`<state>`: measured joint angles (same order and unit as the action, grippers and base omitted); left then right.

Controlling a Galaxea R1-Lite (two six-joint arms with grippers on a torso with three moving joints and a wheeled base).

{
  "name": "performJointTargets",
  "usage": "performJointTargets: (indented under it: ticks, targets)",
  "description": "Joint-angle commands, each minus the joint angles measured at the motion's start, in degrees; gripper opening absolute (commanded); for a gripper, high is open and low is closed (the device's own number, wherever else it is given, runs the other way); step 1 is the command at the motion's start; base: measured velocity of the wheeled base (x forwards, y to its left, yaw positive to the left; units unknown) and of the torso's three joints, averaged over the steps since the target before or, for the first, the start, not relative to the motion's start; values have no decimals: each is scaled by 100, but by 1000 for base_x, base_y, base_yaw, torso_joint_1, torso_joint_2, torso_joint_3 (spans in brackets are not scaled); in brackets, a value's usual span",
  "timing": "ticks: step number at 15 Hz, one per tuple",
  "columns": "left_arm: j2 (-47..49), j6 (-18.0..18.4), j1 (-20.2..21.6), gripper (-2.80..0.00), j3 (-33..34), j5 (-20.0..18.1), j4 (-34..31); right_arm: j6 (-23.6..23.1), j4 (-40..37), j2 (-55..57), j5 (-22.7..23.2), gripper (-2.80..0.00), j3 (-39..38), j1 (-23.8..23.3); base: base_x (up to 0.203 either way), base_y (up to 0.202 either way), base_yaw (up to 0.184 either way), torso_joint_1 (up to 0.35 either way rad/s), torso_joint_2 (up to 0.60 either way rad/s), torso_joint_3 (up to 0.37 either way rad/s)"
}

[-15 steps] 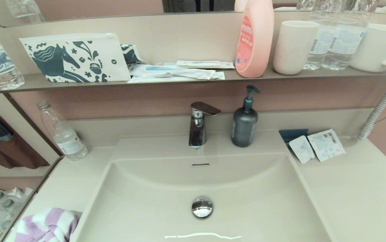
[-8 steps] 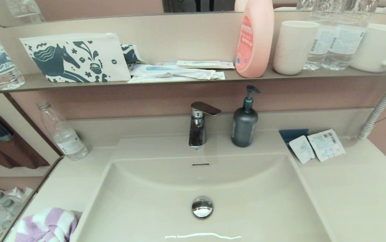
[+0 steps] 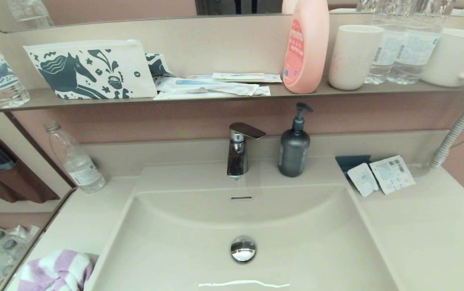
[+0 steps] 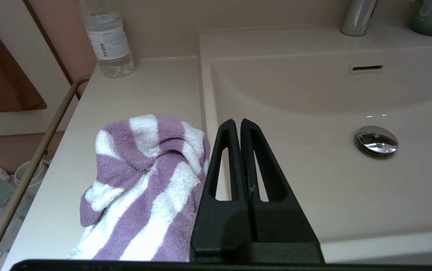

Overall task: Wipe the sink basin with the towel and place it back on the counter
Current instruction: Pick up the cloth

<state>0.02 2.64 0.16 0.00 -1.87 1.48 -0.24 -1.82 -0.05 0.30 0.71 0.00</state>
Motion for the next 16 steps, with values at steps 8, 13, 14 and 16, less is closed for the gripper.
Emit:
performJointTargets:
  ticks: [8,13,14,16]
  targets:
    - [600,16,2,-280,-469,4,-102,-2,-3,5,4,-280,0,0,0,0,0,0,0,0]
    - [2444,-4,1,-280,-1086,-11,-38,-2,-3,5,-4,-280,0,0,0,0,0,0,0,0]
    - [2840,-14,-1,-280,-1232,-17,56,-2,-3,5,-3,-280,0,0,0,0,0,0,0,0]
    - [3623,-9,0,-280,-1408,-22,314,-2,-3,5,2,-280,0,0,0,0,0,0,0,0]
